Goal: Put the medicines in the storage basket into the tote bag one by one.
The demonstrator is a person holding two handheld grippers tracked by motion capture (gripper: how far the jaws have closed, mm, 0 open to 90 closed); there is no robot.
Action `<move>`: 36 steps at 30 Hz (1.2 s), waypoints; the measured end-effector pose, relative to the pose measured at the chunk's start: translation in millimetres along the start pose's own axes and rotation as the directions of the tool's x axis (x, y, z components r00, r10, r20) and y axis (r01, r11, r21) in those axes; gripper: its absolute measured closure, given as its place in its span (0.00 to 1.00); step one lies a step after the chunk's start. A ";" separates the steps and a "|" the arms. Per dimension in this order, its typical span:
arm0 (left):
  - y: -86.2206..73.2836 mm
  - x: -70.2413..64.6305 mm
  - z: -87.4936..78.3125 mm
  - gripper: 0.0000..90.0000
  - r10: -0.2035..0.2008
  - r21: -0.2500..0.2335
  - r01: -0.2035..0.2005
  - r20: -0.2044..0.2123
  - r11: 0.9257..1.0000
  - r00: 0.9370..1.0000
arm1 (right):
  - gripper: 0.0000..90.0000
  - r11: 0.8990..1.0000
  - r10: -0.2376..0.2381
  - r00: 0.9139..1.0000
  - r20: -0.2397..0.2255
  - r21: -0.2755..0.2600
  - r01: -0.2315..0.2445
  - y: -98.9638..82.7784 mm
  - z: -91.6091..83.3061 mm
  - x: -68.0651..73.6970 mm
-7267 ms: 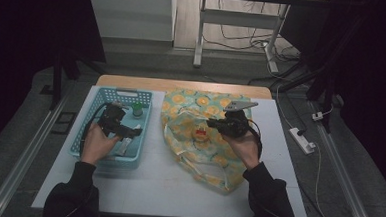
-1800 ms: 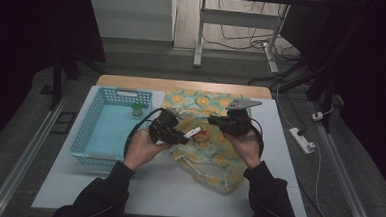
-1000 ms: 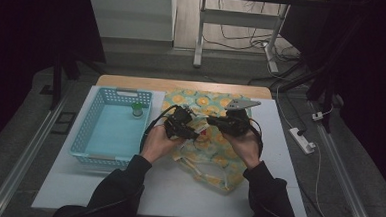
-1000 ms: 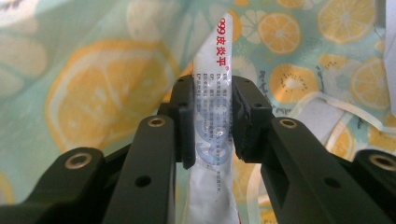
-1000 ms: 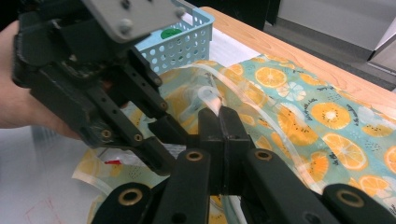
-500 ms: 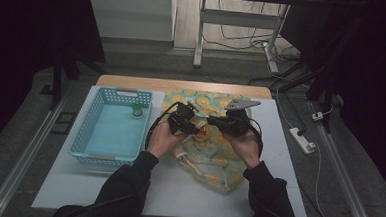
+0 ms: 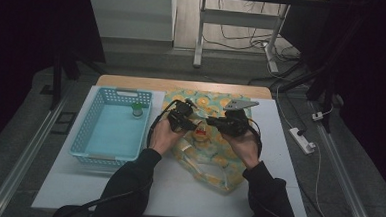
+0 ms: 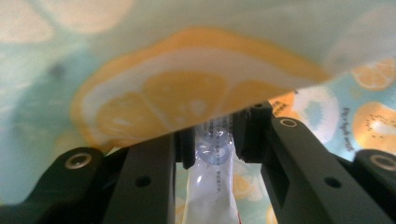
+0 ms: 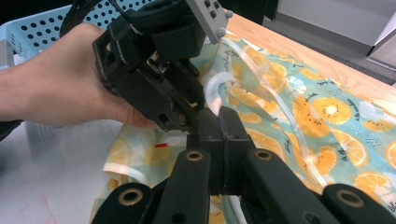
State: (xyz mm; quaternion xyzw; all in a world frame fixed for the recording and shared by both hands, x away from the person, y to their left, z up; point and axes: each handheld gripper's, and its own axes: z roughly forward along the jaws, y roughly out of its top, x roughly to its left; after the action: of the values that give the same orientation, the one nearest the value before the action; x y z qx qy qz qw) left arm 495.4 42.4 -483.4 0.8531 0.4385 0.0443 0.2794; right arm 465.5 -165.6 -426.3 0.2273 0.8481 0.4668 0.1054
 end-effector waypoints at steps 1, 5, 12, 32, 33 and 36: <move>0.4 0.5 0.9 0.80 -0.004 0.003 0.005 -0.006 1.000 1.000 | 1.00 1.000 0.000 1.000 0.001 0.001 0.000 -0.2 0.2 -0.1; 1.3 1.7 3.6 0.80 -0.016 0.010 0.016 -0.035 1.000 0.999 | 1.00 1.000 0.004 1.000 0.001 0.001 -0.004 -0.9 0.5 -1.0; 0.0 5.1 6.7 0.77 -0.036 0.010 0.036 -0.035 0.999 0.999 | 1.00 1.000 0.001 1.000 0.000 0.006 -0.001 -1.3 1.4 -0.9; -8.4 -17.2 -24.3 0.27 0.093 -0.050 -0.090 0.065 0.995 0.994 | 1.00 1.000 0.005 1.000 0.000 -0.003 -0.005 -1.1 -0.4 -1.6; -9.4 -17.3 -26.7 0.25 0.090 -0.058 -0.085 0.083 0.995 0.993 | 1.00 1.000 0.005 1.000 0.000 -0.003 -0.005 -1.0 -0.6 -1.6; -12.5 -16.6 -32.4 0.21 0.090 -0.069 -0.082 0.120 0.994 0.989 | 1.00 1.000 0.004 1.000 -0.001 -0.002 -0.004 -0.6 -0.8 -1.0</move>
State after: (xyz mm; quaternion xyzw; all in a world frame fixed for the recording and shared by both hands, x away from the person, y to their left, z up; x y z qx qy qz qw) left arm 465.9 49.5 -459.8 0.8629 0.3815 0.0177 0.3310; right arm 465.9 -167.0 -426.4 0.2288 0.8473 0.4679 0.1042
